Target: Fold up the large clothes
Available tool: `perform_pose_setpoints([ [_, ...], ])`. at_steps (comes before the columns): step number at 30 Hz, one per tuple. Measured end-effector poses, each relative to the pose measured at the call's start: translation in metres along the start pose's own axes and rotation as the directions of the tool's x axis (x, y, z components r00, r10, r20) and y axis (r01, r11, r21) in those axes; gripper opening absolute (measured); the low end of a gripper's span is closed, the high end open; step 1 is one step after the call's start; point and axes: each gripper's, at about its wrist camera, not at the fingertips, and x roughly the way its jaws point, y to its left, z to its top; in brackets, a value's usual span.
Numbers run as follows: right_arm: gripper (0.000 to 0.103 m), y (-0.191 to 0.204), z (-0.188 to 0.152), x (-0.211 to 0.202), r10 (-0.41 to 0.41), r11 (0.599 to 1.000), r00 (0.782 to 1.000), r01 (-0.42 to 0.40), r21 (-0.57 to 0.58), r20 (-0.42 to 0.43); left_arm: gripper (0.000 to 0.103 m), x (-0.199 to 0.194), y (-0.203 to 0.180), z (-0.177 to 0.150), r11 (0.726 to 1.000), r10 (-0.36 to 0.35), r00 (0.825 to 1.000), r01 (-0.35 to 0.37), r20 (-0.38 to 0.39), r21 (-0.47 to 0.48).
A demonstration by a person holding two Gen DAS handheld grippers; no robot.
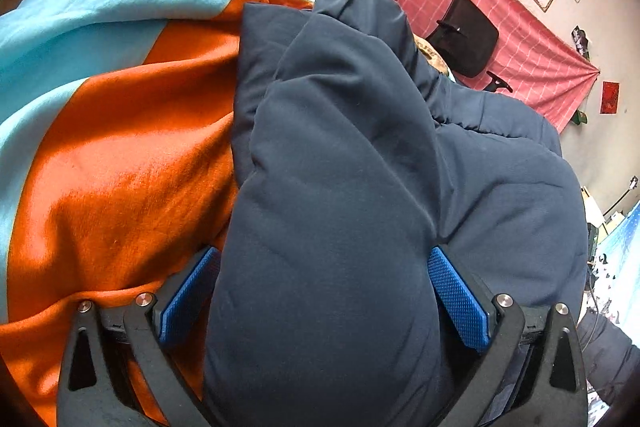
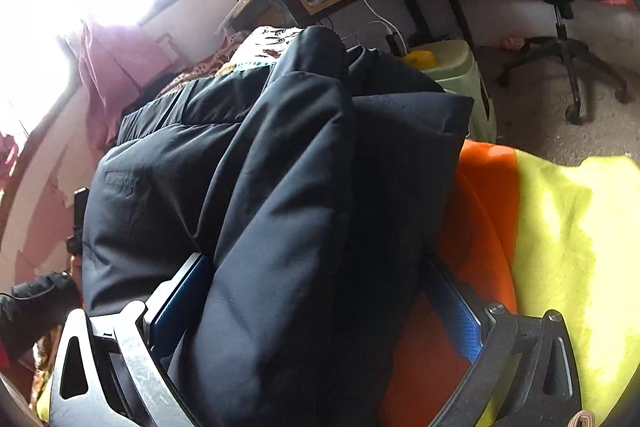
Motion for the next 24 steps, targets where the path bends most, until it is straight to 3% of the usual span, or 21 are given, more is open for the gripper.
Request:
perform_pose_setpoints([
  [5,0.103,-0.01,-0.006,0.002,0.048,0.997,0.999,-0.048,0.055,0.001,0.102,-0.005,0.003,-0.007,1.0,-0.002,1.0,0.002,0.013,0.004],
  [11,0.103,-0.002,-0.005,0.002,0.006,1.0,1.0,-0.006,0.024,0.013,0.098,-0.003,-0.005,-0.01,1.0,-0.002,1.0,0.002,0.031,-0.008],
  [15,0.103,0.006,-0.003,0.004,-0.042,0.999,0.999,0.042,0.003,-0.011,0.088,-0.004,-0.006,-0.011,0.998,-0.027,0.999,0.029,0.031,-0.048],
  [19,0.103,0.017,-0.002,0.009,-0.107,0.994,0.994,0.106,-0.027,-0.031,0.068,-0.01,-0.005,-0.011,0.996,-0.03,0.999,0.034,0.041,-0.086],
  [22,0.103,0.025,-0.002,0.009,-0.161,0.986,0.987,0.16,-0.052,-0.027,0.058,-0.012,-0.026,-0.011,0.997,0.046,0.997,-0.042,0.059,-0.069],
  [24,0.101,0.034,-0.003,0.008,-0.201,0.977,0.979,0.199,-0.082,-0.021,0.053,-0.012,-0.045,-0.012,0.992,0.129,0.989,-0.128,0.073,-0.019],
])
